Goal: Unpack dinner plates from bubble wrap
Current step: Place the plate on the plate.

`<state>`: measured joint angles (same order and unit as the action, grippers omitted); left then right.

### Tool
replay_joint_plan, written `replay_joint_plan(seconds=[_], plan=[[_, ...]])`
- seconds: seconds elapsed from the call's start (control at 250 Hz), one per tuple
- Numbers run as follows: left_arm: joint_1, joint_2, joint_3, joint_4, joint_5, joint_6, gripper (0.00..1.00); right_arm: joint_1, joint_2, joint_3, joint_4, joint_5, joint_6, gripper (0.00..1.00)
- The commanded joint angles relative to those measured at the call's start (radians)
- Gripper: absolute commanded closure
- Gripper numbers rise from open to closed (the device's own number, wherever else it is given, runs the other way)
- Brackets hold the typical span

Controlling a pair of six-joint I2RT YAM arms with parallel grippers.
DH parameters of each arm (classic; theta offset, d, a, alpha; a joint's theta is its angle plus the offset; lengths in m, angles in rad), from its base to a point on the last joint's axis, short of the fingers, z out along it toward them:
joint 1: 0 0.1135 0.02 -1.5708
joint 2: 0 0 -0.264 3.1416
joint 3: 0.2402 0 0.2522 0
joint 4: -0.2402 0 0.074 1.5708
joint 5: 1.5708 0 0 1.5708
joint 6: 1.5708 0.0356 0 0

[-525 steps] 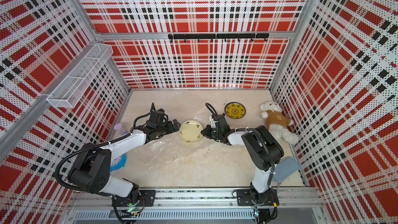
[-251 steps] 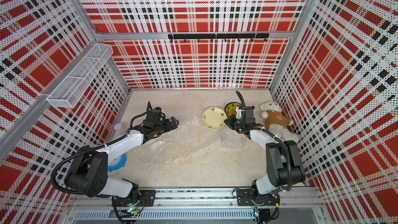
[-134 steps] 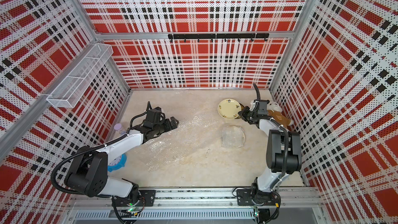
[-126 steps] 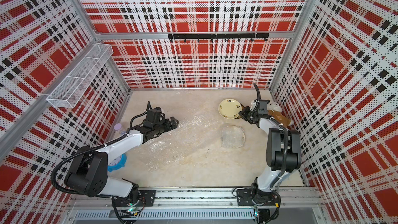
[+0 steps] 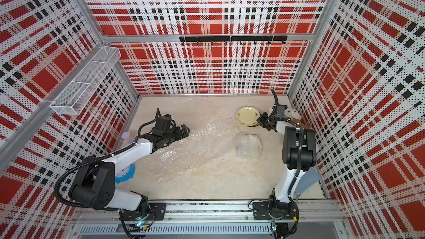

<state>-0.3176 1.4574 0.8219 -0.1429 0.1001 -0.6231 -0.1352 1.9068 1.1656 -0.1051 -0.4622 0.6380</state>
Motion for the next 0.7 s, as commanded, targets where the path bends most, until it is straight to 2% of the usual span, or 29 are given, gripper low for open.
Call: replay_joint_plan(seconds=[0.0, 0.548, 0.576, 0.692], plan=[[0.006, -0.018, 0.002, -0.003, 0.002, 0.003, 0.01, -0.013, 0.019, 0.032, 0.03, 0.017, -0.024, 0.94], [0.007, -0.023, 0.029, -0.029, -0.003, 0.021, 0.01, -0.021, 0.079, 0.096, -0.018, 0.042, -0.074, 0.84], [0.034, -0.026, 0.03, -0.028, -0.003, 0.02, 0.01, -0.021, 0.079, 0.096, -0.021, 0.042, -0.076, 0.84], [0.035, -0.029, 0.029, -0.03, -0.002, 0.023, 0.0, -0.021, 0.085, 0.088, -0.025, 0.04, -0.082, 0.81]])
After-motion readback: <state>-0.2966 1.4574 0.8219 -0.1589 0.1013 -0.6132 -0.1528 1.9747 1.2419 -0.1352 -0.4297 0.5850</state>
